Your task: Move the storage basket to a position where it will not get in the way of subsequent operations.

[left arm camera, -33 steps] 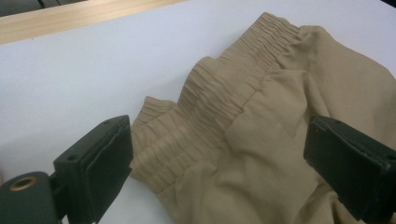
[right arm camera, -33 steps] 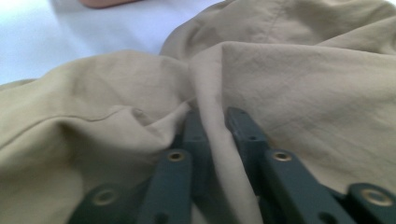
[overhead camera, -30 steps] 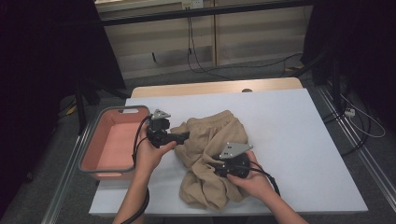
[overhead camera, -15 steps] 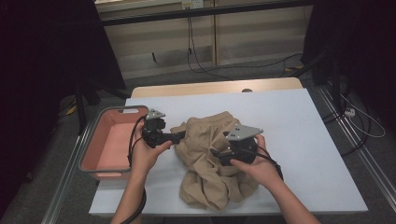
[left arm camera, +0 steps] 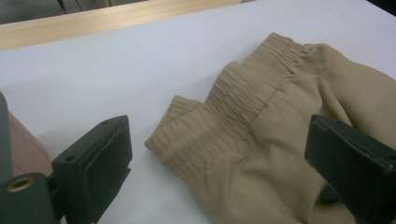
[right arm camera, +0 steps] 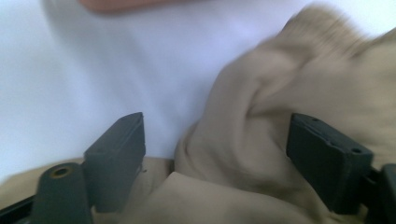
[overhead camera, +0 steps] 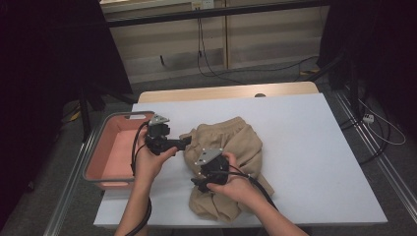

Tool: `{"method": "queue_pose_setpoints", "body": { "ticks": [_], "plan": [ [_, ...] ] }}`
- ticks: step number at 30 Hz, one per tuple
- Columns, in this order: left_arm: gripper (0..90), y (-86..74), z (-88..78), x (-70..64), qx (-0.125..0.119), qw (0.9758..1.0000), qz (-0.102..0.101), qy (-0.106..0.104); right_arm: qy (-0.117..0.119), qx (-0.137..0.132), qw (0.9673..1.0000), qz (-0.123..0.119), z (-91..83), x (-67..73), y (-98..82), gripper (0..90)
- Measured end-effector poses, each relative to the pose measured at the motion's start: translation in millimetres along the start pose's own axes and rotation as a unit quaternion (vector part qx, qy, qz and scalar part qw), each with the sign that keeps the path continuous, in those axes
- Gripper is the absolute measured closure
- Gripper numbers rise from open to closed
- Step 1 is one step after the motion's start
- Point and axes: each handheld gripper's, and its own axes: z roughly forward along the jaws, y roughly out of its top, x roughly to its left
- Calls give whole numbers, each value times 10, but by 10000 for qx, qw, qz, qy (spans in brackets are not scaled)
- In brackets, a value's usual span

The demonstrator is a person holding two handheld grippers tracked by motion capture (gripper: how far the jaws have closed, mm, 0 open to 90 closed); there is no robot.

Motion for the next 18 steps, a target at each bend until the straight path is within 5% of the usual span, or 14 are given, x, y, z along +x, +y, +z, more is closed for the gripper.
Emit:
{"method": "queue_pose_setpoints", "body": {
  "ticks": [3, 5, 8, 10, 15, 18],
  "plan": [
    [75, 5, -12, 13, 13, 10000, 3, 0, -227, 274, 9992, -170, 124, 27, -58, 264],
    [75, 4, -19, 16, -26, 10000, -21, 13, -164, 238, 9996, 4, 131, 8, -68, 318],
    [75, 6, -30, 17, -34, 10000, -15, 22, 102, 180, 9997, 155, 118, -21, -90, 614],
    [75, 5, -33, 15, -40, 10000, -17, 28, -126, 141, 9998, 23, 104, -42, -106, 818],
    [75, 0, -37, 15, -60, 10000, -29, 54, -99, 119, 9997, 209, 10, -134, -103, 896],
    [75, 3, -41, 24, -74, 9999, -42, 67, -143, -209, 9987, 440, -168, -211, -76, 899]
  ]
}}
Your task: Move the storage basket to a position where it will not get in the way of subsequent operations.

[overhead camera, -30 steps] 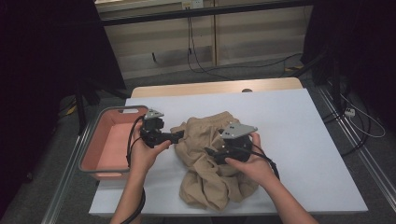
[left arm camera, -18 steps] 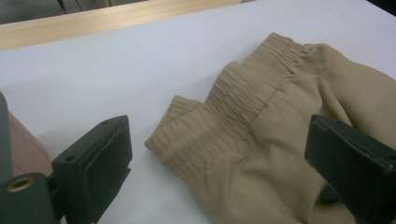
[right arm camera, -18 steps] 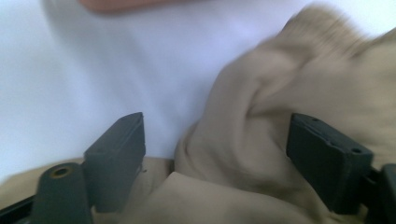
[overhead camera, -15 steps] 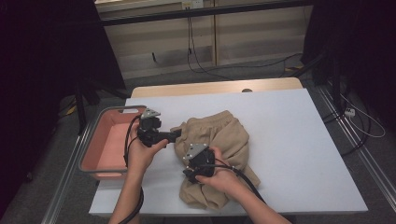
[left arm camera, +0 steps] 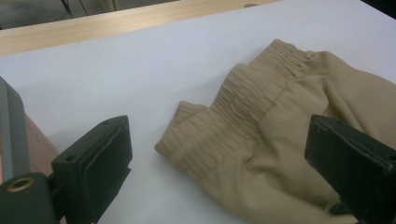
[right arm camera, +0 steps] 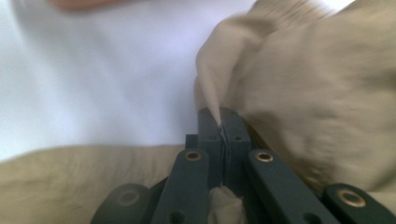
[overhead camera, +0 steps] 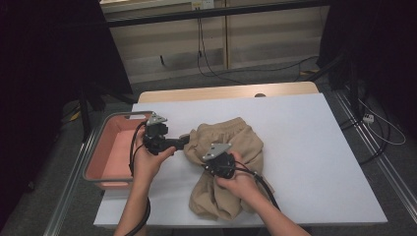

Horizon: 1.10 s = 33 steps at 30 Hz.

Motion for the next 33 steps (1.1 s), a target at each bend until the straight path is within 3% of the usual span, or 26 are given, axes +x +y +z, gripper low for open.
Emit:
{"method": "queue_pose_setpoints", "body": {
  "ticks": [3, 8, 13, 17, 20, 27, 33],
  "plan": [
    [75, 3, -1, 0, 5, 10000, 41, 5, -102, -352, 9992, 180, -242, -124, 45, 900],
    [75, 9, -5, -5, -27, 10000, 32, 20, -400, -918, 9938, 489, -699, -400, 21, 900],
    [75, 6, 10, -24, -20, 10000, 15, 26, -865, -1295, 9838, 886, -1107, -709, -169, 900],
    [75, 4, 35, -48, -18, 10000, 31, 14, -1190, -1322, 9768, 1190, -1341, -937, -405, 900],
    [75, 5, 56, -58, 52, 9999, 102, 3, -1481, -1273, 9697, 1469, -1465, -1106, -650, 900],
    [75, -6, 170, -127, 142, 9997, 192, -65, -1849, -923, 9594, 1920, -1548, -1374, -1100, 900],
    [75, 3, 261, -191, 222, 9991, 319, -140, -2051, -640, 9510, 2223, -1528, -1519, -1359, 900]
  ]
}}
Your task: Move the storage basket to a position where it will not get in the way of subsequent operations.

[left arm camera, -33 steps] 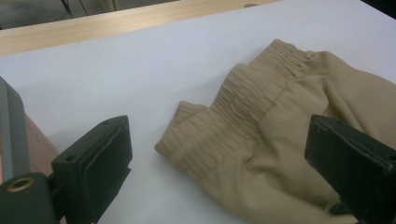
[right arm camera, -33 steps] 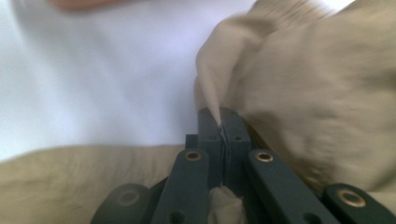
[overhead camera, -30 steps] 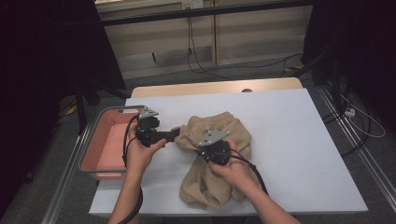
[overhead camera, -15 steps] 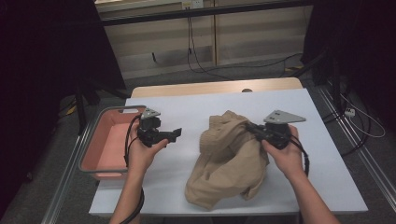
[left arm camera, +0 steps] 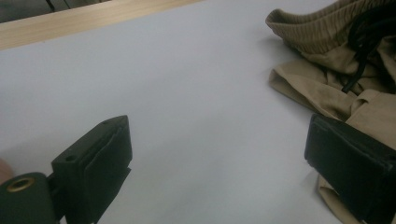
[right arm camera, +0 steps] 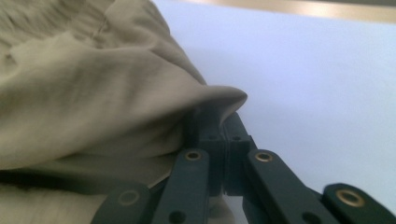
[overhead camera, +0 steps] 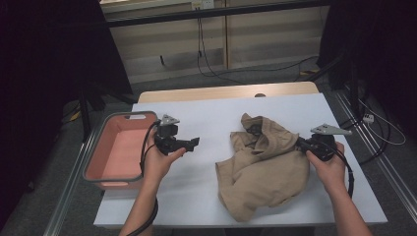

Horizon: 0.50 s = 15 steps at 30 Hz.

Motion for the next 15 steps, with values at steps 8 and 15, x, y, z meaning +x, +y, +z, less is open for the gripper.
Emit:
{"method": "queue_pose_setpoints", "body": {
  "ticks": [8, 15],
  "plan": [
    [75, 18, 129, -92, 68, 9998, 105, -143, -251, 440, 9987, -15, 126, -96, -156, 899],
    [75, 32, 136, -101, 40, 9998, 106, -164, -346, 467, 9983, 21, 127, -147, -217, 892]
  ]
}}
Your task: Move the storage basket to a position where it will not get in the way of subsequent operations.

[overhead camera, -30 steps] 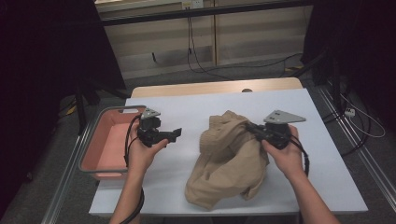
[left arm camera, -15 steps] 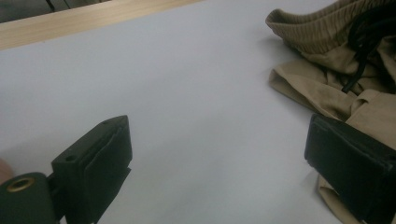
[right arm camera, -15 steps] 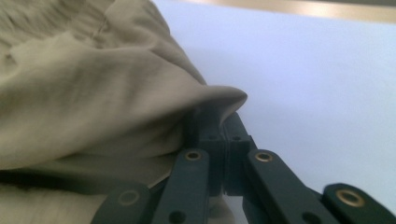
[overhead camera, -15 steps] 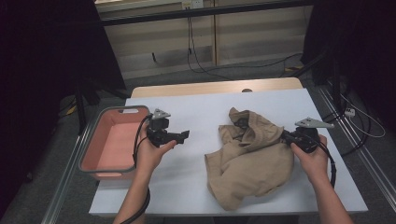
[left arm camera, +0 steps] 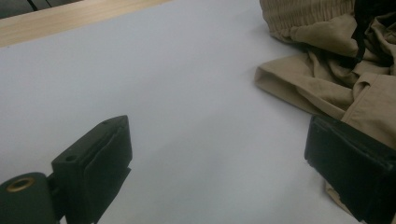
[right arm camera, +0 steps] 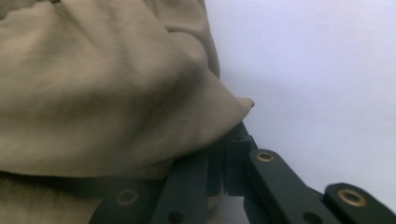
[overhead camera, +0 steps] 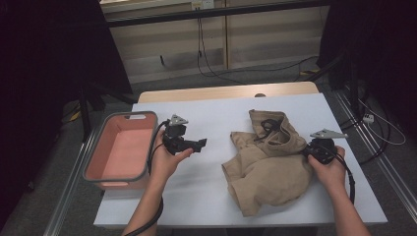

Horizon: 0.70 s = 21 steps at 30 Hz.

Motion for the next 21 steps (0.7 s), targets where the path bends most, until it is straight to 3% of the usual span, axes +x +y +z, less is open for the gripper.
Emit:
{"method": "queue_pose_setpoints", "body": {
  "ticks": [3, 8, 15, 17, 19, 21],
  "plan": [
    [75, 3, -18, 16, 2, 10000, -4, -8, 1, -33, 10000, 55, -47, -25, -7, 884],
    [75, 17, -33, 6, -56, 10000, -6, -3, -40, -125, 9998, -174, -147, -10, -20, 809],
    [75, 28, -29, -10, -27, 10000, 21, -57, -164, -294, 9988, -353, -327, 83, 63, 461],
    [75, 29, -27, -14, -25, 10000, 15, -66, -275, -323, 9985, -337, -369, 133, 110, 306],
    [75, 30, -27, -20, -45, 10000, 5, -55, -140, -314, 9989, -315, -411, 179, 157, 272],
    [75, 33, -34, -18, -48, 10000, 15, -61, -148, -358, 9981, -486, -444, 251, 187, 227]
  ]
}}
